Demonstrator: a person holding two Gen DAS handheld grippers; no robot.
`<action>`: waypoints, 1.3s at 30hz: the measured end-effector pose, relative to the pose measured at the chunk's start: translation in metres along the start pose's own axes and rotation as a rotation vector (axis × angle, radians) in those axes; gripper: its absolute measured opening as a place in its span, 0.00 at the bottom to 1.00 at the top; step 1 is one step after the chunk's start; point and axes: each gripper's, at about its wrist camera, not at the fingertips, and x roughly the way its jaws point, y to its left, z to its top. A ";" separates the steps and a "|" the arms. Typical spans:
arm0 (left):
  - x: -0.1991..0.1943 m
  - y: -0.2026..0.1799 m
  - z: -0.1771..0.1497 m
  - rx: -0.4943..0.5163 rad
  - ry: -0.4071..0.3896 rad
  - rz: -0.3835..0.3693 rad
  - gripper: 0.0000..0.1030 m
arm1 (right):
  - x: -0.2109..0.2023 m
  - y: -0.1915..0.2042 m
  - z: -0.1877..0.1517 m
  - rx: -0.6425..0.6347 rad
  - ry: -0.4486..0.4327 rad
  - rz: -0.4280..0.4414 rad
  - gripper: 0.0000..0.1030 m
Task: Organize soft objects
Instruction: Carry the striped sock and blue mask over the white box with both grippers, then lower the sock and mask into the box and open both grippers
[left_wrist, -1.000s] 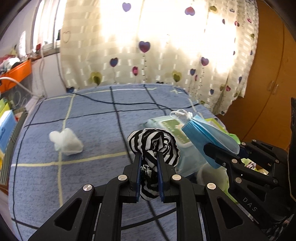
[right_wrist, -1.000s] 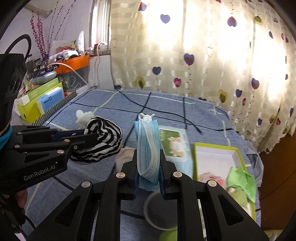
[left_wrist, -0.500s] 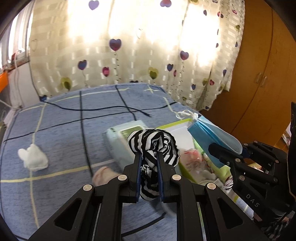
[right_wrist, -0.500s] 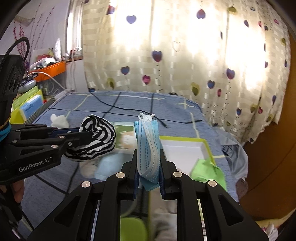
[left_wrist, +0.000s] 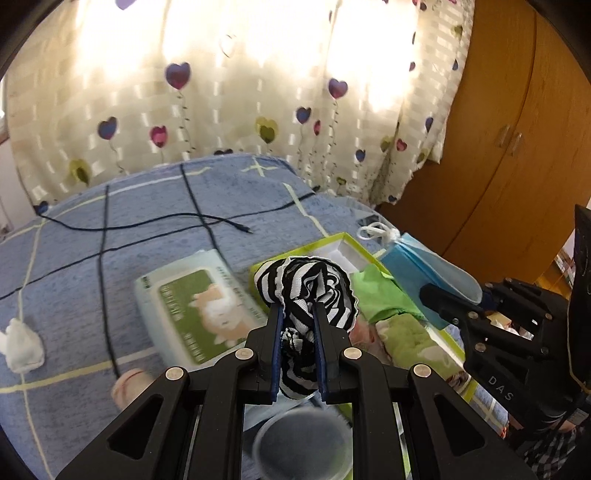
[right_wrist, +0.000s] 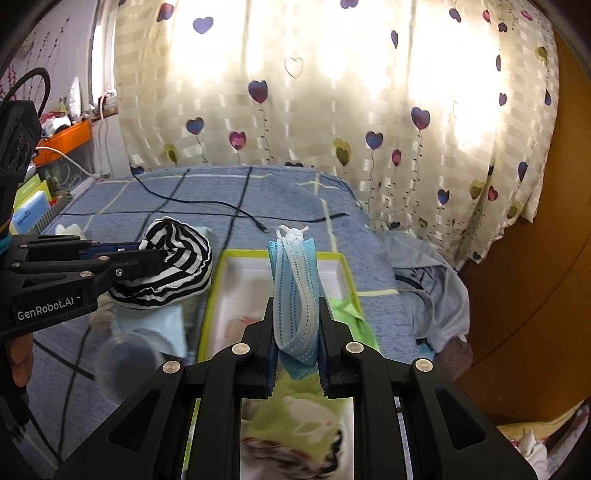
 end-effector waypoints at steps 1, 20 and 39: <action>0.006 -0.002 0.001 -0.001 0.013 -0.003 0.14 | 0.003 -0.002 0.000 -0.002 0.005 -0.002 0.18; 0.073 -0.029 0.008 0.037 0.136 0.013 0.14 | 0.072 -0.027 0.004 -0.052 0.123 0.058 0.18; 0.089 -0.027 0.009 0.030 0.176 0.008 0.21 | 0.097 -0.026 -0.005 -0.062 0.186 0.079 0.20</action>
